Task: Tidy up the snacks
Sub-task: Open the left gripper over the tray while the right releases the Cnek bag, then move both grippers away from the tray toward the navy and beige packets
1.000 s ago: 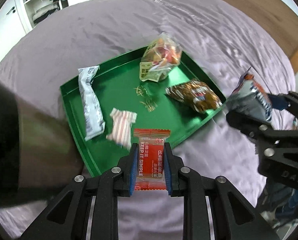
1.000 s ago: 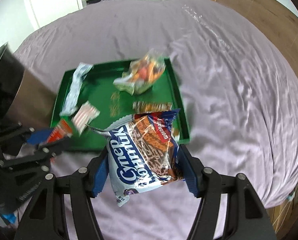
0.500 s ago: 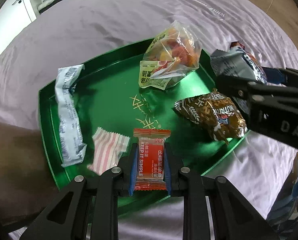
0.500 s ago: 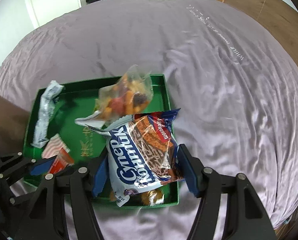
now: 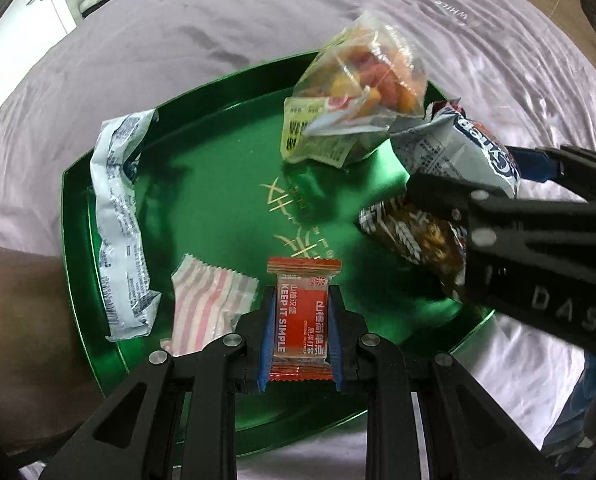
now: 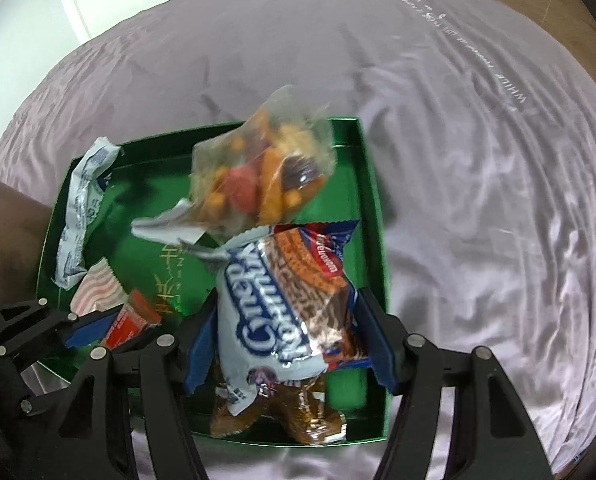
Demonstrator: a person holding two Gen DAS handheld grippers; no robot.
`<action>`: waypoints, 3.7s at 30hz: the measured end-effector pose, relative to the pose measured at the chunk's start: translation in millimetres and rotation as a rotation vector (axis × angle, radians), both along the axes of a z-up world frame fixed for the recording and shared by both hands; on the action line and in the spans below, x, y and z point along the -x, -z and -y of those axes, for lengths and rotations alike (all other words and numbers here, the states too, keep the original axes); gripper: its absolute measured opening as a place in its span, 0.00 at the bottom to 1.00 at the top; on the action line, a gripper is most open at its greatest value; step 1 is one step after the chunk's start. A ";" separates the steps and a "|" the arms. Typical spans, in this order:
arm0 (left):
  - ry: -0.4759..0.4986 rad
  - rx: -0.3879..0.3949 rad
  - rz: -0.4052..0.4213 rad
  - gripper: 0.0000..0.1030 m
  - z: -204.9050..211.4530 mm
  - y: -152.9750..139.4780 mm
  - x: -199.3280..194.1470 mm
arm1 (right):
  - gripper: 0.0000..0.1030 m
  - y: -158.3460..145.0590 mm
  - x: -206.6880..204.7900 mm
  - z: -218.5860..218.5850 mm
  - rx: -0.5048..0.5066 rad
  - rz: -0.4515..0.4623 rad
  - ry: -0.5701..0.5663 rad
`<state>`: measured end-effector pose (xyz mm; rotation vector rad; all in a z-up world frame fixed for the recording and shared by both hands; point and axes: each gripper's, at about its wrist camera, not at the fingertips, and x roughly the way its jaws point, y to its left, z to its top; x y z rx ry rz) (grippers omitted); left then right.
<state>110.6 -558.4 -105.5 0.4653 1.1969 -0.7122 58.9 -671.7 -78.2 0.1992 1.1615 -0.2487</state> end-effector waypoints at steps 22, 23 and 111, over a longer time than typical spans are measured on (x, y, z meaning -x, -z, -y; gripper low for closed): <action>-0.019 -0.008 0.000 0.24 -6.3 4.6 1.1 | 0.33 -0.5 -2.7 -5.8 0.037 0.006 -0.001; -0.018 -0.002 0.002 0.26 -6.4 3.1 0.1 | 0.36 -2.3 -2.4 -5.9 0.036 0.012 -0.001; -0.485 0.157 0.251 0.53 -483.0 -187.1 -48.2 | 0.88 -249.7 -0.3 -440.2 0.138 0.213 -0.378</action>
